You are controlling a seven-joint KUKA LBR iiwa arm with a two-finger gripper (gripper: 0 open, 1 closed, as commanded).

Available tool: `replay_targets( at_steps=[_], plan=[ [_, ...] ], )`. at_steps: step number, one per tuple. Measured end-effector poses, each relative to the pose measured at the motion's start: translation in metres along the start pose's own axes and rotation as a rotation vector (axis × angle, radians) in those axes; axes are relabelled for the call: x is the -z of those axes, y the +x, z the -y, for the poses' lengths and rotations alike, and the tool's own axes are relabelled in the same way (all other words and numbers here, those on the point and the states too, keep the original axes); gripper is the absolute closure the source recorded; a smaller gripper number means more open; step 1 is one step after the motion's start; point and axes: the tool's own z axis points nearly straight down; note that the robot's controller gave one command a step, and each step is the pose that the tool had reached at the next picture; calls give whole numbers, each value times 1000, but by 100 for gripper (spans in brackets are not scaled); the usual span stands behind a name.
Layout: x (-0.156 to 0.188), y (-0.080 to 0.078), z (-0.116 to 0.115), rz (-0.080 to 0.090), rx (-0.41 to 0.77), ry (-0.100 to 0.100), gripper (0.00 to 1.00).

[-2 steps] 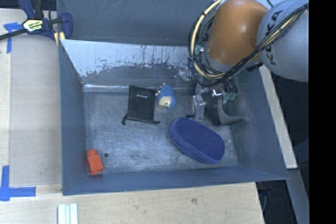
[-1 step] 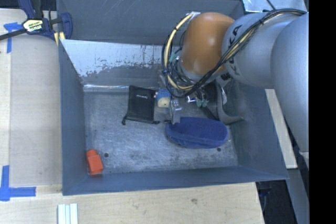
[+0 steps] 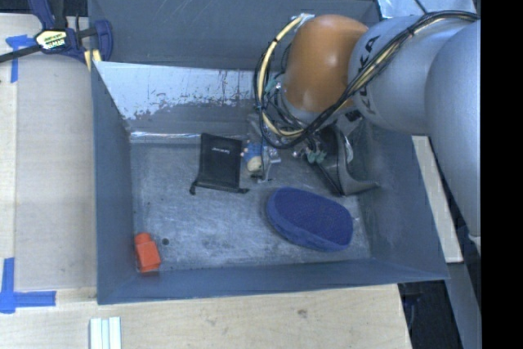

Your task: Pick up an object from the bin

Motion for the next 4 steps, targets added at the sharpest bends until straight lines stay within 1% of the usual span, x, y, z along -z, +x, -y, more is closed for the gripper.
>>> replay_targets(
  at_steps=[1, 2, 3, 4],
  plan=[
    [119, 23, -6, -17, 2, -1, 100],
    [153, 20, 6, -20, 36, -1, 100],
    [55, 45, -1, -34, 48, -5, 100],
    [60, 42, 0, -25, 47, -3, 0]
  ],
)
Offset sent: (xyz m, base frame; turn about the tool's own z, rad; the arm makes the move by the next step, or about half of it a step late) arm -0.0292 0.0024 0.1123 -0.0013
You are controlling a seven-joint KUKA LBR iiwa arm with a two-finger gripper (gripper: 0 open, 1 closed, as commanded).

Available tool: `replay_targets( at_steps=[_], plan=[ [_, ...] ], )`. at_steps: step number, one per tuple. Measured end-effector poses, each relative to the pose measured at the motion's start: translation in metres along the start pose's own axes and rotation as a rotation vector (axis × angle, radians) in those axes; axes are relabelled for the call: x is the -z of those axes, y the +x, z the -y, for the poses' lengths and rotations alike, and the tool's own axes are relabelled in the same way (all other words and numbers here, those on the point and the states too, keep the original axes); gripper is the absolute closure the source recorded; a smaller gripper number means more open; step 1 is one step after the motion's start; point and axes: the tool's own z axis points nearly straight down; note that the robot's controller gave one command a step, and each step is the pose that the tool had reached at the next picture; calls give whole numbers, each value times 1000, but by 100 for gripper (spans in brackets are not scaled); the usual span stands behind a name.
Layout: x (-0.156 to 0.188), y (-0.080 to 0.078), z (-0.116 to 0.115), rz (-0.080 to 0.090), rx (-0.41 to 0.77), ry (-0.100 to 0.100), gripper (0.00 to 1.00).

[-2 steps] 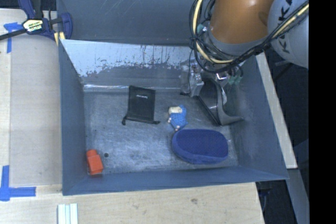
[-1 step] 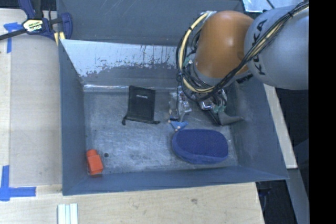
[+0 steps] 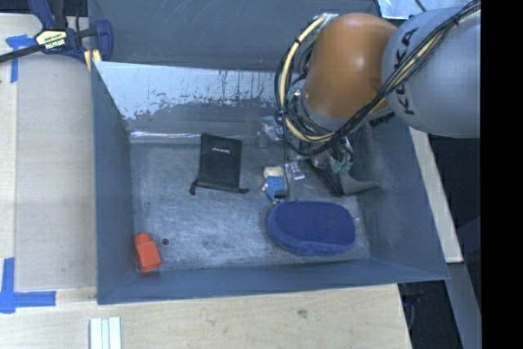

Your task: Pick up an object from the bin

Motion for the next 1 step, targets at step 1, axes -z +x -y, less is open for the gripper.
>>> replay_targets(
  at_steps=[1],
  plan=[
    [-67, -4, 34, -12, 48, -4, 0]
  ],
)
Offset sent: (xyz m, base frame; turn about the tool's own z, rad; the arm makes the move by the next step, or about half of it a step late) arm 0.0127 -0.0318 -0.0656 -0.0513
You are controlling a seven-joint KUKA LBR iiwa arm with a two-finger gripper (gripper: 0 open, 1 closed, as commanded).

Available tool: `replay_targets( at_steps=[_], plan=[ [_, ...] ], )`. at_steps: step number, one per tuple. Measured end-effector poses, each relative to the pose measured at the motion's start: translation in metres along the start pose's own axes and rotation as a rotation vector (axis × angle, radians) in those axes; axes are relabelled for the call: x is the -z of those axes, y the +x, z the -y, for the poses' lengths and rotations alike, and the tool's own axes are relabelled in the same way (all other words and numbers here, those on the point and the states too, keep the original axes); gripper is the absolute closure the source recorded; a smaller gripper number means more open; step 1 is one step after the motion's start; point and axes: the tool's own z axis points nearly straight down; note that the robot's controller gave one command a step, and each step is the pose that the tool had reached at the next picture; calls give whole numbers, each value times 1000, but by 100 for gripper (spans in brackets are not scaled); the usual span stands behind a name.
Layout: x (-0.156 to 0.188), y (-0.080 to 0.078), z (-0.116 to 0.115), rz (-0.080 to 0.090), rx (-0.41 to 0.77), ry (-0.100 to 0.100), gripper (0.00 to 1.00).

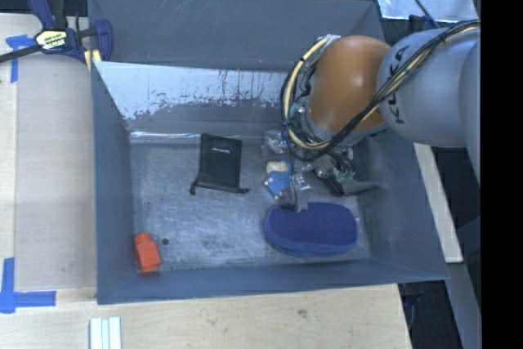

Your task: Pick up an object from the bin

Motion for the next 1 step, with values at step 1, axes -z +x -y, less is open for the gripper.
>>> replay_targets(
  at_steps=[1],
  plan=[
    [5, -2, -1, 8, 2, 2, 100]
  ],
)
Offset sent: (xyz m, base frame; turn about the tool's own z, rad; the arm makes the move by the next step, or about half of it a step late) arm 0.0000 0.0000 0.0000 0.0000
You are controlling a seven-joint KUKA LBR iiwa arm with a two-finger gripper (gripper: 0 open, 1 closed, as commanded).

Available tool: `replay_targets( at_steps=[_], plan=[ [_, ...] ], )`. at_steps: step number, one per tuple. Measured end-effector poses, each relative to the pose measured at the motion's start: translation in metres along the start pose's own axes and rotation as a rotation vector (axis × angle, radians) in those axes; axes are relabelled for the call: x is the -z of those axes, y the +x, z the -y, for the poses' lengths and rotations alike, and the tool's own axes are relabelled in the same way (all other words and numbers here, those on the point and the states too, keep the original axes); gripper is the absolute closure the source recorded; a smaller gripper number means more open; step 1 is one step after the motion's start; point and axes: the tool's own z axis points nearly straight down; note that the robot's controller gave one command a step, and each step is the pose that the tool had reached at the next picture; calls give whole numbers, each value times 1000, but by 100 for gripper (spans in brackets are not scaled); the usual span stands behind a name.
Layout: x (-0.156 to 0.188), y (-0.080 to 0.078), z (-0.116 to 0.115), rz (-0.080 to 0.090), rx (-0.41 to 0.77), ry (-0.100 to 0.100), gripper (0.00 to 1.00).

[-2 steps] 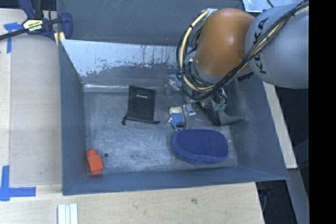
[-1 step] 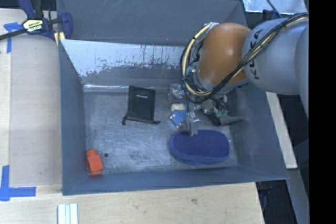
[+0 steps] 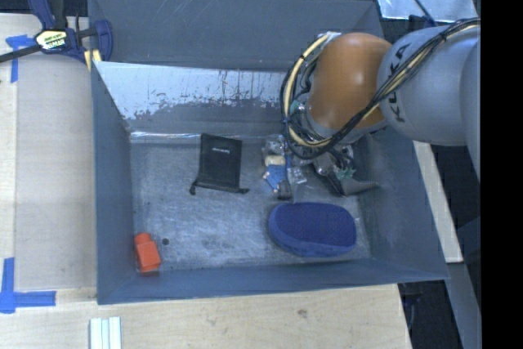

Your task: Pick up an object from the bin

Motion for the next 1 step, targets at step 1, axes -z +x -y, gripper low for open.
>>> replay_targets(
  at_steps=[1],
  plan=[
    [158, 40, -10, 11, 51, 5, 100]
  ],
)
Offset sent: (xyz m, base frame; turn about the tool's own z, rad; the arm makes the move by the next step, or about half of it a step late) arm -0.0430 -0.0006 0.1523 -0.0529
